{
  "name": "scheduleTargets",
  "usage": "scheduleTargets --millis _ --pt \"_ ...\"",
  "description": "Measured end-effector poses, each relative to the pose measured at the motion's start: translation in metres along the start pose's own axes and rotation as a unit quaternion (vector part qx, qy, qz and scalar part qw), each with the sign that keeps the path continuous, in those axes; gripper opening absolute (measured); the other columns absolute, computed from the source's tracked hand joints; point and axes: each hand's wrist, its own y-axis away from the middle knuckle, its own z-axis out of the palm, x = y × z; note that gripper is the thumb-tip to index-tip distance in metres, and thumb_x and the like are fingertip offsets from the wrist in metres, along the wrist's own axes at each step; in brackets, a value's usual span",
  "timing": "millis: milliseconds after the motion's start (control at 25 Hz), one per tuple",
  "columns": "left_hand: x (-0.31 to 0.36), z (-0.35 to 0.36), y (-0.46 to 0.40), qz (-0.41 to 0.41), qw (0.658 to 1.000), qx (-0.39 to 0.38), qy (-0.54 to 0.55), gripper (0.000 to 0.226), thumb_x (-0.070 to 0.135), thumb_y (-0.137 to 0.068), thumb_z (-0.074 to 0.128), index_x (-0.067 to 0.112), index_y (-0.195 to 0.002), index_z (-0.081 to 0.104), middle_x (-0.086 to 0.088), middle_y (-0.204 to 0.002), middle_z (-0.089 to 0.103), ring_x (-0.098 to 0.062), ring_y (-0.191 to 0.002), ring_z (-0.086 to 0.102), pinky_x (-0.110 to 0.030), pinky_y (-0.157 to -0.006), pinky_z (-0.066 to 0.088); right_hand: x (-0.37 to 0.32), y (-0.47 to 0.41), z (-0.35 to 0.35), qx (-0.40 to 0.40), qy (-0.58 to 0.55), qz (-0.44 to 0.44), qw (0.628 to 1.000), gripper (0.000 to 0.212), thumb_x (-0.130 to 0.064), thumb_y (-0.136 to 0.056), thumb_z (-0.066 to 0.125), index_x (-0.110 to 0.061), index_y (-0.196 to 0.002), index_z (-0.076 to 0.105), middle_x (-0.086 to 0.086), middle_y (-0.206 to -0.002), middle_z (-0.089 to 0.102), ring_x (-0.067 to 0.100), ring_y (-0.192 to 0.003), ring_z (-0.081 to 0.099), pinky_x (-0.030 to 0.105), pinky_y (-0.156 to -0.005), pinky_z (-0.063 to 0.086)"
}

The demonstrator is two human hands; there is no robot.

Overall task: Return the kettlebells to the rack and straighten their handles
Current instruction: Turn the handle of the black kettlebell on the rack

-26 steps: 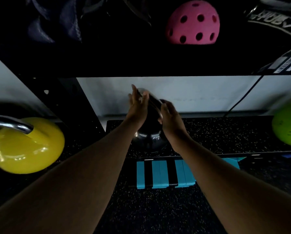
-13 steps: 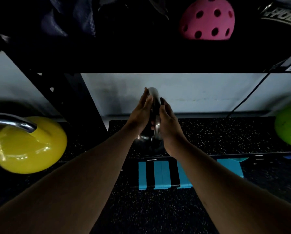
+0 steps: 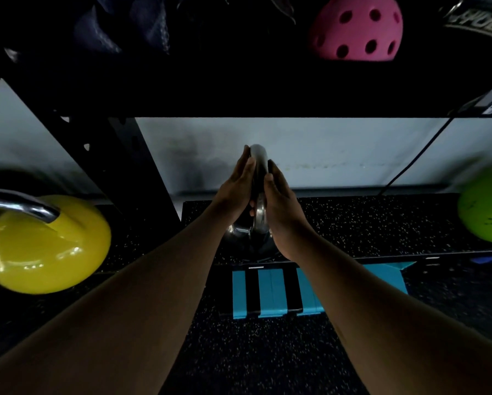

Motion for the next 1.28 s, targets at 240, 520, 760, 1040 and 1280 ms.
scheduleTargets --millis 240,520,760,1040,1280 --pt "-0.006 0.006 -0.003 0.008 1.0 0.014 0.002 0.051 0.047 -0.103 0.021 0.044 -0.152 0.007 -0.017 -0.159 0.022 -0.017 -0.111 0.052 -0.04 -0.089 0.054 0.004 -0.008 -0.009 -0.019 0.0 0.005 1.0 0.047 -0.038 -0.104 0.032 -0.036 -0.151 0.028 0.002 -0.137 0.057 0.012 -0.105 0.065 0.03 -0.078 0.058" --pt "-0.001 0.006 0.001 0.004 1.0 0.016 -0.004 0.051 0.045 -0.104 0.021 0.042 -0.153 0.007 -0.016 -0.159 0.023 0.0 -0.091 0.051 -0.021 -0.069 0.052 0.004 -0.005 -0.006 -0.012 0.006 0.019 1.0 0.046 -0.042 -0.104 0.029 -0.043 -0.15 0.025 0.008 -0.127 0.062 0.021 -0.097 0.064 0.034 -0.076 0.053" --pt "-0.013 0.008 -0.009 -0.006 1.0 0.023 0.006 0.053 0.061 -0.097 0.023 0.053 -0.148 0.01 -0.023 -0.15 0.037 -0.025 -0.078 0.064 -0.033 -0.057 0.053 0.002 -0.003 -0.004 0.001 -0.023 0.018 1.0 0.045 -0.039 -0.104 0.03 -0.041 -0.149 0.029 -0.002 -0.105 0.064 0.021 -0.09 0.062 0.035 -0.074 0.051" --pt "-0.011 0.002 -0.01 -0.019 0.999 0.045 -0.014 0.048 0.055 -0.1 0.023 0.053 -0.148 0.016 -0.015 -0.155 0.035 -0.042 -0.118 0.056 -0.039 -0.075 0.054 0.001 -0.004 0.006 -0.001 -0.035 0.015 0.999 0.048 -0.039 -0.104 0.029 -0.039 -0.152 0.023 -0.008 -0.102 0.063 0.027 -0.103 0.064 0.047 -0.091 0.052" --pt "-0.001 0.006 0.0 -0.013 0.999 0.038 -0.031 0.05 0.05 -0.102 0.019 0.047 -0.151 0.01 -0.016 -0.157 0.029 -0.016 -0.102 0.051 -0.051 -0.085 0.057 -0.002 0.001 0.003 -0.026 -0.039 0.008 0.999 0.048 -0.036 -0.105 0.029 -0.038 -0.152 0.022 0.004 -0.149 0.045 0.015 -0.115 0.058 0.031 -0.086 0.052"
